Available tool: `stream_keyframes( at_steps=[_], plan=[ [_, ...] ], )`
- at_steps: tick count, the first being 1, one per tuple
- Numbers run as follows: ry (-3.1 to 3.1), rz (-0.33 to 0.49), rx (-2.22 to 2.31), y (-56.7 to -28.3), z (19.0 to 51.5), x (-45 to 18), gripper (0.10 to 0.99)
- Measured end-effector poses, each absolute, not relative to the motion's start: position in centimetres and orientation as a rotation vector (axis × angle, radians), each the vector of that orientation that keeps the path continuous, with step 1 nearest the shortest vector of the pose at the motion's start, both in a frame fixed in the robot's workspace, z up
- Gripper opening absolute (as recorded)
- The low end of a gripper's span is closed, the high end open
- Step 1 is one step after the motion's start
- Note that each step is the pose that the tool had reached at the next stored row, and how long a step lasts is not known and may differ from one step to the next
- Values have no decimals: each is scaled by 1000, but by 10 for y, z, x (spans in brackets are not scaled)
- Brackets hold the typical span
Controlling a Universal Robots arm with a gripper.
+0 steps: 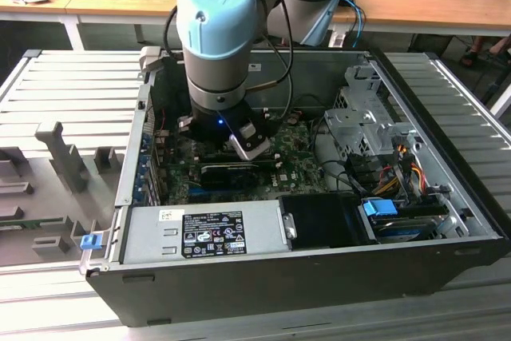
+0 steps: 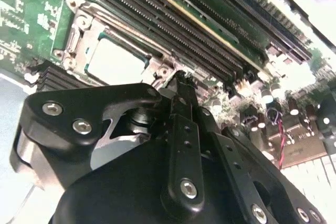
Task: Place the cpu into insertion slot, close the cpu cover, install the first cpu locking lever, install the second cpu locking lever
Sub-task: 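Install the second cpu locking lever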
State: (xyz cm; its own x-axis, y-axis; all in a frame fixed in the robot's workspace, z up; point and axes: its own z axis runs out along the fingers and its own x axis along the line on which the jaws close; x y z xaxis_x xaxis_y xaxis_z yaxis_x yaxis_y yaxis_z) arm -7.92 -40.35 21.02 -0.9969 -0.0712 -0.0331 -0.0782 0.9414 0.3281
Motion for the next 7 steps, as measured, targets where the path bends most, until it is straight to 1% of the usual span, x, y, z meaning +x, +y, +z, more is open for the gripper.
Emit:
stream_keyframes(
  at_steps=[7],
  plan=[
    [3075, 521, -118, -403, 220, -79, 106]
  ],
)
